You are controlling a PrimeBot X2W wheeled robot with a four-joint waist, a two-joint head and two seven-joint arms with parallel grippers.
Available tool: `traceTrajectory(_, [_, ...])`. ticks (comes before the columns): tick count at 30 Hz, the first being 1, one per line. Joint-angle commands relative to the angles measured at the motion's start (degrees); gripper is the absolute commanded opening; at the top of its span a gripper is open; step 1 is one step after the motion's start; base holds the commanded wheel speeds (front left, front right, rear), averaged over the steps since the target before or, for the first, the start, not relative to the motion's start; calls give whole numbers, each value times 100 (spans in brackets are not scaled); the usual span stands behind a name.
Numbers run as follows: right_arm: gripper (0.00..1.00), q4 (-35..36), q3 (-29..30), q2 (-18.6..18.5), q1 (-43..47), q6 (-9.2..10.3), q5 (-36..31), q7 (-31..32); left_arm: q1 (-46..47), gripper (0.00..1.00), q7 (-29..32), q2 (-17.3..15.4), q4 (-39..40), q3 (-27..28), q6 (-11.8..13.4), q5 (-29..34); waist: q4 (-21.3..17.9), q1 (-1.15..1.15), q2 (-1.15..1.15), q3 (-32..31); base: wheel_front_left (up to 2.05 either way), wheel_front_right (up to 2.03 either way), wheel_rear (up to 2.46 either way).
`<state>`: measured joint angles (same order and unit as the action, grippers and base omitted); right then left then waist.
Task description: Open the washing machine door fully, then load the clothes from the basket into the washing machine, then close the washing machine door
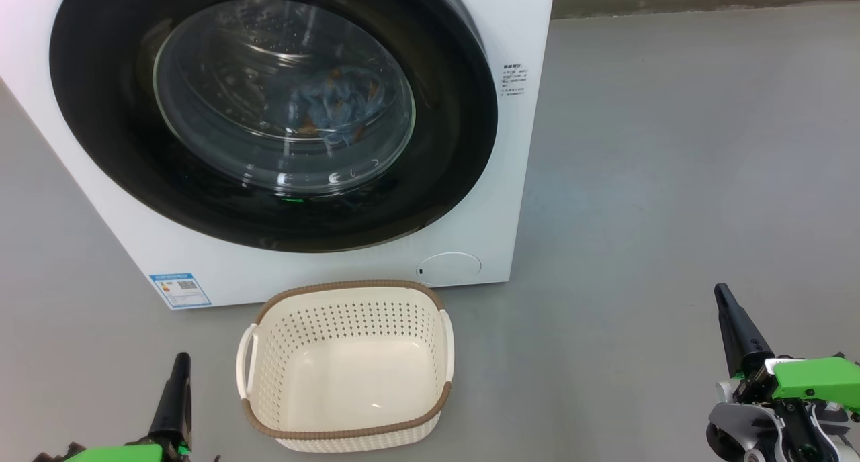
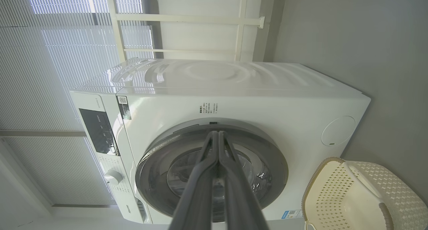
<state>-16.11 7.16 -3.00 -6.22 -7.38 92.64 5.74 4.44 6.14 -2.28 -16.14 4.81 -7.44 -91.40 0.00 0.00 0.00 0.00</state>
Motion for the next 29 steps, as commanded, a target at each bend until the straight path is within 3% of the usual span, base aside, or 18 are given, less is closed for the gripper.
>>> traceTrajectory(1, [0, 171, -108, -26, -40, -11, -10, 37, 221, 0, 42, -60, 179, 183, 3, -67, 0, 0, 0, 0, 0, 0, 0])
traceTrajectory(29, [0, 171, -100, -21, -40, -11, -17, 44, 221, 0, 42, -60, 179, 183, 2, -67, 0, 0, 0, 0, 0, 0, 0])
